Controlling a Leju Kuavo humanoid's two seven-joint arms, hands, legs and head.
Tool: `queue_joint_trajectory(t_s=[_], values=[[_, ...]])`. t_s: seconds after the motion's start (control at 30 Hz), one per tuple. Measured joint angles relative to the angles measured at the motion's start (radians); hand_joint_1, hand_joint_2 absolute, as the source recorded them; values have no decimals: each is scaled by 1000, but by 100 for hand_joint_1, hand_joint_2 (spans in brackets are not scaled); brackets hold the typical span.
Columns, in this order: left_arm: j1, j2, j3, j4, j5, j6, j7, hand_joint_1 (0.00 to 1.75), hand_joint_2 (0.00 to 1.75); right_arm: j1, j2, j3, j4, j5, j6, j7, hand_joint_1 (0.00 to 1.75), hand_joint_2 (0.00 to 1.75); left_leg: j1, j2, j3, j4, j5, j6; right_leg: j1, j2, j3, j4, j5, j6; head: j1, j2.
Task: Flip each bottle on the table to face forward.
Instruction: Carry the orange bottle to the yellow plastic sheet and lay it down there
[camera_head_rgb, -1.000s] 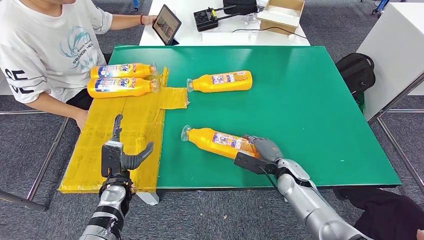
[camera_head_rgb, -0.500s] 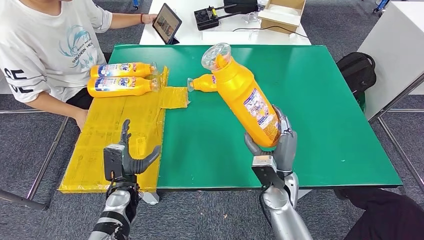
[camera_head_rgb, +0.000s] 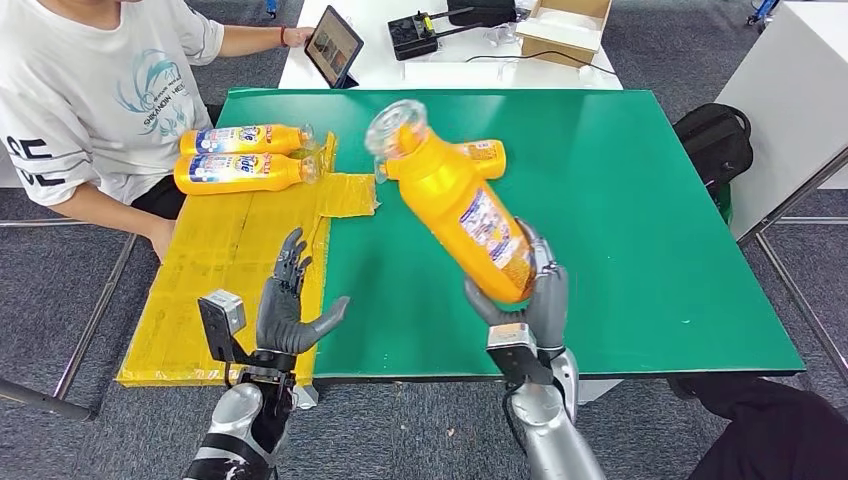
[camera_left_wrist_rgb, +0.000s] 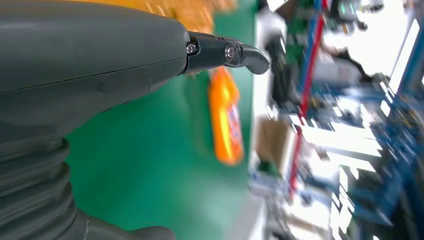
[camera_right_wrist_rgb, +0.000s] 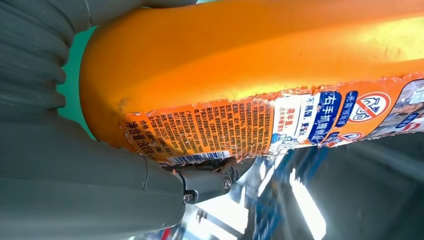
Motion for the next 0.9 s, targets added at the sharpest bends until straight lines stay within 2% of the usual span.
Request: queue_joint_trajectory(t_s=[0.1,0.3,0.47,0.67,0.9], values=[[7,0,-30,-40,33,-42,8,0,175,7,21,42,43,14,22,-17,175,175,0,0,0,0,0,0,0,0,0,0,0,0,0,0],[14,0,-55,-75,50,-59,12,0,175,10,36,81,88,18,42,-22,175,175,0,0,0,0,0,0,0,0,0,0,0,0,0,0],[0,-4,-88,-73,82,-117,18,0,175,13,54,138,151,90,29,-9,175,175,0,-1,0,0,0,0,0,0,-1,0,0,0,0,0],[-4,-6,-106,-55,109,-128,10,0,175,-10,73,188,233,118,16,13,175,175,0,3,0,0,0,0,0,1,-2,0,0,0,0,0],[-1,-6,-121,-56,114,-128,18,0,175,-13,78,195,264,94,-2,36,175,175,0,3,0,0,0,0,0,1,-2,0,0,0,1,0]])
